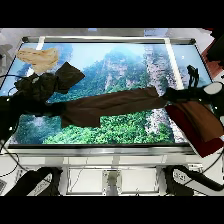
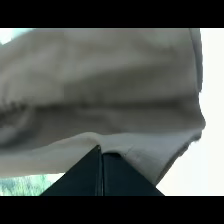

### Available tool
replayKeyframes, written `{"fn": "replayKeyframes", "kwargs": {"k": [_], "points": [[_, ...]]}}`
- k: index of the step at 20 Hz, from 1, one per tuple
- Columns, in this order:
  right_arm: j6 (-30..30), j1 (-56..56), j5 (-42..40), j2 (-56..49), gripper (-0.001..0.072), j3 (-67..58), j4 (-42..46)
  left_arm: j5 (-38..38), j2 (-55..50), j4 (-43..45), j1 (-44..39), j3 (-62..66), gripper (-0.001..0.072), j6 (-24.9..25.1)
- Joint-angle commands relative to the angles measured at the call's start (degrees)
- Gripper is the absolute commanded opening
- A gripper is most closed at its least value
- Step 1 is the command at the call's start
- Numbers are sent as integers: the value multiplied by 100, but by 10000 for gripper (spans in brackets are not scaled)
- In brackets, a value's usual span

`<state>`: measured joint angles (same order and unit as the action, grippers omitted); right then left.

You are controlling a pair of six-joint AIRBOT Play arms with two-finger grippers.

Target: Fold the shirts.

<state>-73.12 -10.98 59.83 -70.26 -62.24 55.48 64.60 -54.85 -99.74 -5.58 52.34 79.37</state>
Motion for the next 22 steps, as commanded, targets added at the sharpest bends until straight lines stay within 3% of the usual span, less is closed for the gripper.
{"fn": "replayKeyframes", "kwargs": {"k": [1, 4, 7, 14, 18, 19, 20, 21, 22], "points": [[-37, 402, -396, -892, 21, -828, -20, -632, -907, -413, 129, 387, 11, 474], [-317, 721, -835, -1755, 21, -1473, 192, -986, -1755, -262, 131, 807, 11, 446], [-772, 671, -1032, -2400, 21, -1803, 428, -1215, -2444, 173, 131, 1193, 11, 52], [-811, 621, -1478, -3047, 21, -1823, 470, -1453, -3324, 542, 131, 1331, 11, -323], [-807, 643, -1473, -3163, 24, -1821, 431, -1829, -3407, 328, 131, 1351, 17, -459], [-807, 645, -1434, -3156, 52, -1823, 376, -1880, -3405, 247, 131, 1394, 189, -457], [-804, 629, -1416, -3143, 198, -1829, 243, -1882, -3405, 192, 131, 1484, 453, -459], [-804, 592, -1405, -3101, 387, -1827, 107, -1838, -3401, 114, 131, 1626, 606, -459], [-798, 544, -1379, -3005, 418, -1827, 0, -1773, -3388, 26, 131, 1794, 607, -461]]}}
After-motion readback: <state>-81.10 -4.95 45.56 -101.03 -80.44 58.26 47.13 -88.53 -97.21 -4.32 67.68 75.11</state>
